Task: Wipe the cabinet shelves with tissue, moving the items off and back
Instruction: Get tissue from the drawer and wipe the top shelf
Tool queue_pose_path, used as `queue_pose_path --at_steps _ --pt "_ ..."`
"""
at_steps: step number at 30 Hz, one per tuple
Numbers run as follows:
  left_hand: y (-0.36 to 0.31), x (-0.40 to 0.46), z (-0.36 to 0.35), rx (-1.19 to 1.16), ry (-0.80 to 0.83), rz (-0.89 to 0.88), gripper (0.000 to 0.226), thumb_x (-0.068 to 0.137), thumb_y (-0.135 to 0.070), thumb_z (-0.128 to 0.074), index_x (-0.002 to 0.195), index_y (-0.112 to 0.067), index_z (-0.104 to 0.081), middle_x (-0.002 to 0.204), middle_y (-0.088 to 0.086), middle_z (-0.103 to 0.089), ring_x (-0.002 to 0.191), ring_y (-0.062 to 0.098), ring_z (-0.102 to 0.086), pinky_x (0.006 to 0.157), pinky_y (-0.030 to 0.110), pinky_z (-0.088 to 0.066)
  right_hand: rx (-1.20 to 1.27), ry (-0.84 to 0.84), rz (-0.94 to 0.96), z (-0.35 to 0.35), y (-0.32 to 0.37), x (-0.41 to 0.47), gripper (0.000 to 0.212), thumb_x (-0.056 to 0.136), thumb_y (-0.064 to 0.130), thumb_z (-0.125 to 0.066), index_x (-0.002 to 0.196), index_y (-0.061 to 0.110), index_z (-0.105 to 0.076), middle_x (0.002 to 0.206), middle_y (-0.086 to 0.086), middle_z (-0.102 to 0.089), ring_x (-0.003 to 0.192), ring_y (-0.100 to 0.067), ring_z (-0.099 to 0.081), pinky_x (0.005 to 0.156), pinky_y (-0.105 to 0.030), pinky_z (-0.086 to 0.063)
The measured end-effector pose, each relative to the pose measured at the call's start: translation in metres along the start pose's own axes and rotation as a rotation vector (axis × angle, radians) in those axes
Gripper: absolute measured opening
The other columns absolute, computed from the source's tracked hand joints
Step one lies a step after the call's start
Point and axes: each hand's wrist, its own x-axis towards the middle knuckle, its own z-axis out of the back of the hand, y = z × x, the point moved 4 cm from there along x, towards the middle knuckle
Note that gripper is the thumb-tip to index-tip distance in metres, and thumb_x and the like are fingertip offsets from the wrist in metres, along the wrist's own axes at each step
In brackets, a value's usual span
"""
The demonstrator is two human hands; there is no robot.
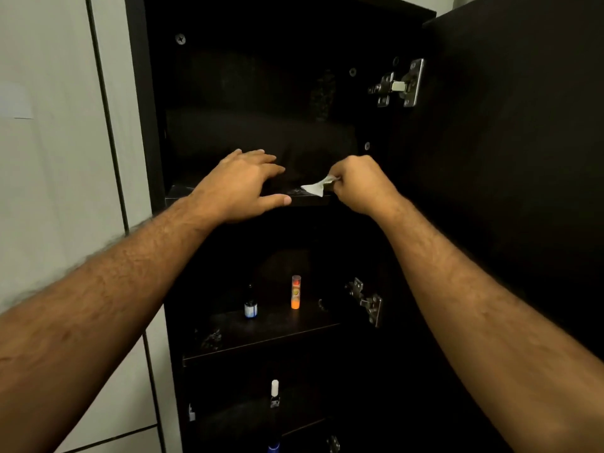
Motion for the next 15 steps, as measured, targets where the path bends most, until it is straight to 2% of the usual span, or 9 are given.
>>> queue_pose_path --at_steps 2,4,6,8,11,13,14,15 --pt "-0.001 0.000 0.000 -0.015 0.003 -0.011 0.070 0.088 -0.063 -0.050 0.146 -0.025 -0.040 0.156 0.002 -0.033 0.147 0.018 -0.021 0.119 0.044 -0.013 0.043 0.071 0.020 -0.008 -0.002 -0.008 0.031 0.087 0.006 -0.045 0.091 0.016 -0.073 0.088 -0.001 -0.069 0.080 -0.019 -0.064 0.066 -0.033 -0.055" --pt "-0.001 0.001 0.003 -0.035 -0.023 -0.022 0.068 0.089 -0.061 -0.052 0.145 -0.023 -0.042 0.155 0.002 -0.036 0.146 0.018 -0.022 0.119 0.044 -0.013 0.098 0.128 0.049 -0.009 -0.005 -0.015 0.036 0.091 0.009 -0.040 0.107 0.015 -0.072 0.106 -0.001 -0.070 0.097 -0.018 -0.064 0.083 -0.034 -0.054" --pt "0.000 0.003 0.005 -0.056 -0.036 -0.028 0.066 0.089 -0.059 -0.053 0.144 -0.022 -0.043 0.153 0.002 -0.039 0.145 0.017 -0.025 0.119 0.044 -0.014 0.114 0.205 0.065 -0.010 -0.008 -0.022 0.041 0.095 0.014 -0.038 0.126 0.018 -0.063 0.127 -0.001 -0.063 0.117 -0.018 -0.057 0.099 -0.030 -0.046" --pt "0.003 0.005 0.005 -0.082 -0.039 -0.039 0.066 0.089 -0.059 -0.053 0.143 -0.023 -0.044 0.151 0.001 -0.041 0.144 0.016 -0.029 0.119 0.044 -0.015 0.101 0.266 0.043 -0.010 -0.011 -0.025 0.046 0.096 0.019 -0.036 0.139 0.023 -0.052 0.139 0.002 -0.054 0.128 -0.017 -0.048 0.106 -0.029 -0.038" --pt "0.002 0.007 0.003 -0.100 -0.021 -0.075 0.067 0.088 -0.060 -0.054 0.144 -0.023 -0.044 0.151 0.001 -0.040 0.143 0.015 -0.030 0.119 0.043 -0.014 0.036 0.375 -0.037 -0.010 -0.014 -0.023 0.042 0.098 0.026 -0.032 0.135 0.022 -0.054 0.146 0.000 -0.046 0.137 -0.020 -0.038 0.111 -0.036 -0.030" --pt "0.001 0.010 0.004 -0.114 -0.005 -0.105 0.069 0.088 -0.060 -0.054 0.145 -0.023 -0.042 0.153 0.001 -0.039 0.144 0.014 -0.029 0.119 0.043 -0.012 0.045 0.455 -0.116 -0.011 -0.009 -0.017 0.044 0.101 0.031 -0.027 0.138 0.021 -0.050 0.159 0.001 -0.025 0.147 -0.018 -0.019 0.117 -0.037 -0.014" --pt "0.000 0.011 0.003 -0.118 -0.001 -0.117 0.071 0.087 -0.061 -0.054 0.145 -0.022 -0.042 0.153 0.001 -0.038 0.144 0.014 -0.027 0.119 0.043 -0.011 0.069 0.481 -0.159 -0.014 -0.005 -0.014 0.046 0.102 0.034 -0.026 0.140 0.021 -0.047 0.160 0.001 -0.022 0.147 -0.017 -0.016 0.118 -0.037 -0.011" --pt "0.000 0.013 0.003 -0.117 0.005 -0.128 0.074 0.086 -0.063 -0.054 0.146 -0.022 -0.040 0.154 0.001 -0.036 0.145 0.014 -0.025 0.119 0.042 -0.010 0.092 0.494 -0.205 -0.015 -0.002 -0.011 0.047 0.102 0.038 -0.026 0.141 0.023 -0.046 0.158 0.000 -0.027 0.144 -0.019 -0.023 0.117 -0.038 -0.014"
